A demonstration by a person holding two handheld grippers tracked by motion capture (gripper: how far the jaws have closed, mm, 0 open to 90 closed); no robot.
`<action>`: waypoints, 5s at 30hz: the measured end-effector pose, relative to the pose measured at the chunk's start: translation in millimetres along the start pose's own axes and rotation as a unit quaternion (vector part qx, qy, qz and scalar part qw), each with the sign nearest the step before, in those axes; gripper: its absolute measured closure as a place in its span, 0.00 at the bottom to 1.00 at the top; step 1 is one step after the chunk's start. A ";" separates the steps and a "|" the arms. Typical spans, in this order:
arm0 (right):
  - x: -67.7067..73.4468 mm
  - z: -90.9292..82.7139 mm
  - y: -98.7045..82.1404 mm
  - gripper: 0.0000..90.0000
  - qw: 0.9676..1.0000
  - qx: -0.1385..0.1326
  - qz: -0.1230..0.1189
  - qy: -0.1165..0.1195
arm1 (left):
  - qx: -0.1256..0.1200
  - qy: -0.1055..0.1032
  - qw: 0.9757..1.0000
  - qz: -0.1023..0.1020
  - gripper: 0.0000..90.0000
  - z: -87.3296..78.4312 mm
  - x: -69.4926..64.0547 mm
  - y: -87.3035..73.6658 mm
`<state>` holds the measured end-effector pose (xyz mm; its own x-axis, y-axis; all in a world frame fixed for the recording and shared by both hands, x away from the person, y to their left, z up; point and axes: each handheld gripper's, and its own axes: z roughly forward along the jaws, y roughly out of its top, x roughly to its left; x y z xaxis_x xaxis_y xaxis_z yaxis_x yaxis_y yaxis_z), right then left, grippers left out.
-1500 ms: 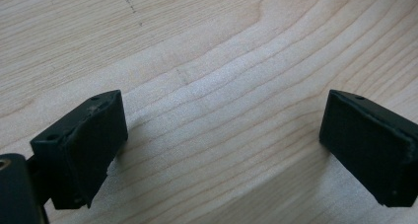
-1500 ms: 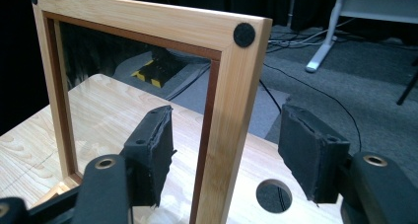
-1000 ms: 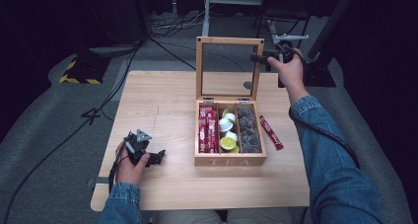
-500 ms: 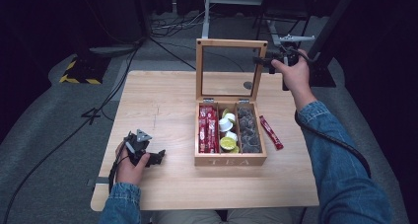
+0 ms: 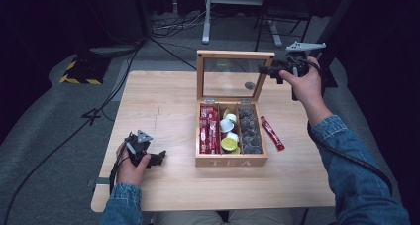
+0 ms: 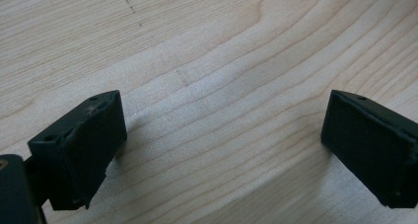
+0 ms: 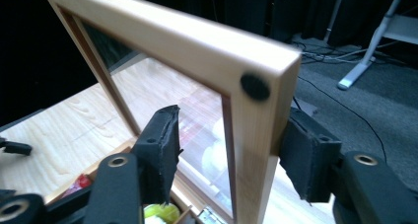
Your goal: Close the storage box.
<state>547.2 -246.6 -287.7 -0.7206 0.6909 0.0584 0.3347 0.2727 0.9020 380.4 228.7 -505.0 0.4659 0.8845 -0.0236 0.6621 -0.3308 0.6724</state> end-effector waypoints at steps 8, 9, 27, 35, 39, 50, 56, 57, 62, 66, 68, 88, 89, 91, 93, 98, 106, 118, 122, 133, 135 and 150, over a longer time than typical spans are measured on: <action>19.9 -12.9 -2.6 0.54 1.000 0.009 -0.017 0.015 | 0.001 0.001 1.000 -0.001 0.04 -0.4 -0.5 -0.1; 21.5 -13.8 -3.2 0.53 1.000 0.010 -0.019 0.014 | 0.001 0.002 1.000 -0.002 0.04 -0.4 -0.6 -0.2; 45.0 -29.8 -23.5 0.45 0.998 0.052 -0.026 0.024 | 0.000 0.002 1.000 -0.002 0.04 -0.4 -0.9 -0.4; 57.2 -37.3 -39.9 0.45 0.996 0.066 -0.038 0.036 | 0.000 0.001 1.000 -0.004 0.04 -0.3 -1.2 -0.5; 63.0 -41.1 -47.1 0.45 0.996 0.070 -0.046 0.038 | -0.001 0.002 1.000 -0.003 0.04 -0.2 -1.1 -0.5; 76.7 -50.4 -64.1 0.39 0.994 0.074 -0.074 0.034 | 0.000 0.001 1.000 -0.004 0.04 -0.3 -1.1 -0.5; 83.9 -53.6 -73.8 0.36 0.992 0.083 -0.093 0.030 | 0.000 0.002 1.000 -0.002 0.04 -0.4 -0.9 -0.5; 85.4 -53.7 -75.9 0.34 0.991 0.085 -0.095 0.031 | 0.000 0.001 1.000 -0.003 0.04 -0.3 -1.0 -0.5; 90.4 -54.2 -83.7 0.33 0.989 0.091 -0.114 0.032 | 0.000 0.002 1.000 -0.002 0.04 -0.4 -0.9 -0.5; 94.8 -54.6 -89.4 0.33 0.986 0.097 -0.131 0.027 | 0.000 0.002 1.000 -0.002 0.04 -0.4 -0.8 -0.5; 96.9 -54.5 -92.7 0.33 0.985 0.100 -0.140 0.026 | 0.001 0.002 1.000 -0.001 0.04 -0.4 -0.8 -0.4; 103.6 -46.7 -131.7 0.19 0.979 0.134 -0.150 0.025 | 0.001 0.002 1.000 -0.001 0.04 -0.4 -0.7 -0.4; 104.1 -46.5 -132.9 0.19 0.979 0.135 -0.153 0.024 | 0.001 0.002 1.000 -0.001 0.04 -0.4 -0.8 -0.4; 105.3 -46.0 -135.2 0.19 0.977 0.141 -0.157 0.022 | 0.002 0.001 1.000 -0.001 0.04 -0.5 -0.7 -0.3; 106.8 -45.3 -138.0 0.19 0.976 0.144 -0.162 0.021 | 0.001 0.002 1.000 -0.001 0.04 -0.5 -0.6 -0.3; 108.7 -44.5 -144.5 0.18 0.974 0.153 -0.167 0.020 | 0.002 0.001 1.000 -0.002 0.04 -0.1 -0.8 0.0; 111.3 -44.7 -155.8 0.19 0.971 0.169 -0.168 0.025 | 0.001 0.002 1.000 -0.003 0.03 0.7 -1.1 0.5; 112.0 -41.8 -170.8 0.20 0.966 0.192 -0.171 0.031 | 0.003 0.000 1.000 -0.004 0.02 1.9 -1.8 1.5; 112.2 -41.7 -173.4 0.21 0.965 0.197 -0.168 0.033 | 0.004 0.000 1.000 -0.004 0.01 2.3 -1.7 1.9; 109.9 -41.6 -180.8 0.27 0.967 0.212 -0.135 0.047 | 0.004 0.000 1.000 -0.002 0.01 2.6 -1.7 2.2; 110.3 -44.7 -178.9 0.27 0.969 0.206 -0.131 0.047 | 0.006 0.000 1.000 -0.002 0.01 2.2 -1.8 1.9; 90.7 -71.9 -145.2 0.27 0.986 0.137 -0.086 0.037 | 0.004 -0.003 1.000 0.000 0.01 -0.9 -2.8 -1.9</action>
<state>389.6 -271.6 -382.6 -0.8206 0.5697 -0.0452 0.3470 0.5595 0.7527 377.3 227.2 -505.6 0.4700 0.8823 -0.0273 0.6659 -0.3341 0.6670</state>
